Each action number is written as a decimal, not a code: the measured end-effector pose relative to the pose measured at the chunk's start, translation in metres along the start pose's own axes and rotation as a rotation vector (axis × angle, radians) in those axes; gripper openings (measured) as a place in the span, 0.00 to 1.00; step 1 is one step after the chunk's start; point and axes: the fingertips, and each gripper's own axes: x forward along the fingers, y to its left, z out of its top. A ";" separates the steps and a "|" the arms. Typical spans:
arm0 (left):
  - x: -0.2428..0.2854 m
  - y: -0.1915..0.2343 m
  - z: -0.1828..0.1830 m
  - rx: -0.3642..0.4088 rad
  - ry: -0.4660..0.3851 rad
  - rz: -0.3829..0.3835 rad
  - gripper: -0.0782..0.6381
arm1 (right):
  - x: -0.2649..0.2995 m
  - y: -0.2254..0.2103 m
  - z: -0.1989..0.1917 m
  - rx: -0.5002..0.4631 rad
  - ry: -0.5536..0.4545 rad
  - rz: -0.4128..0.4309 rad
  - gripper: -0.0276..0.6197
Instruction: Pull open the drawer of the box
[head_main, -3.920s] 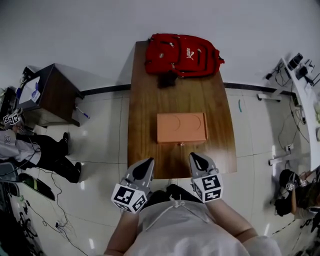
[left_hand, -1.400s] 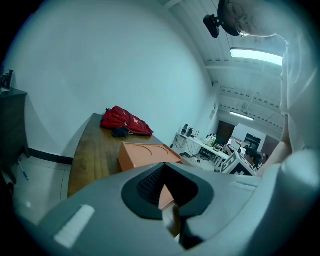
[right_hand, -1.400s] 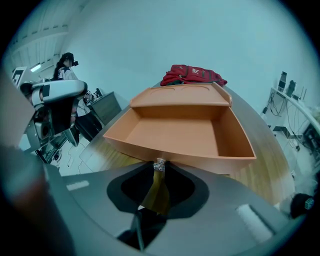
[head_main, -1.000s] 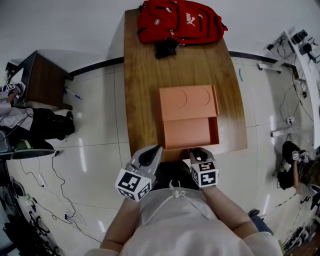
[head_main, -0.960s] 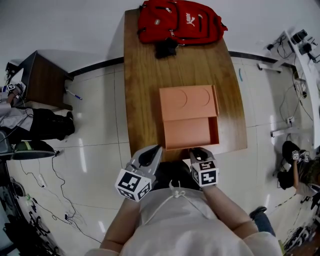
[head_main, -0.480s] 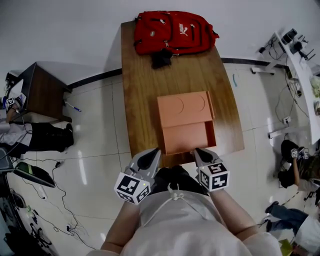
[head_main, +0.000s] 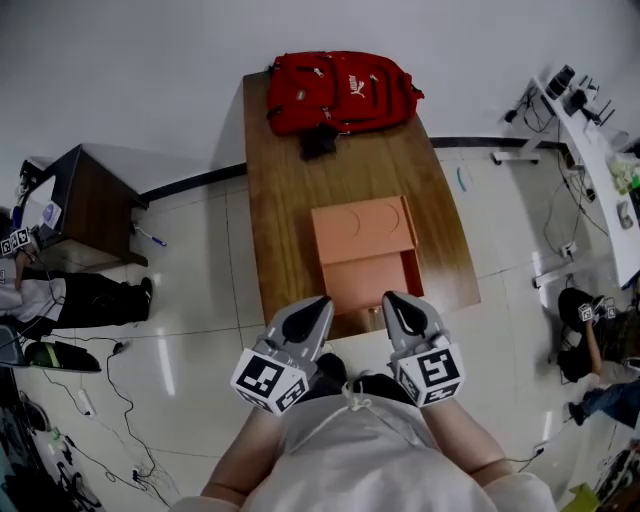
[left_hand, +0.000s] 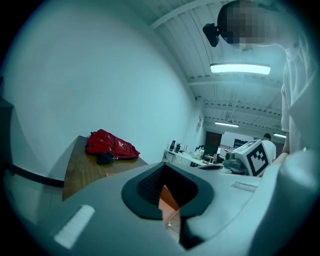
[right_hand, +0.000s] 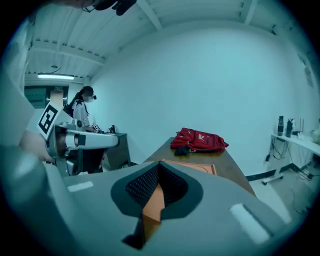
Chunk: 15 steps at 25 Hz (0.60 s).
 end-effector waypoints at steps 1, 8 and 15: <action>-0.002 -0.006 0.001 0.007 -0.005 0.004 0.12 | -0.007 0.004 0.001 -0.008 -0.014 0.019 0.05; -0.011 -0.071 -0.008 0.046 -0.039 0.048 0.12 | -0.078 0.016 -0.002 -0.038 -0.114 0.122 0.05; -0.032 -0.171 -0.063 0.010 -0.036 0.110 0.12 | -0.177 0.011 -0.046 -0.035 -0.098 0.161 0.05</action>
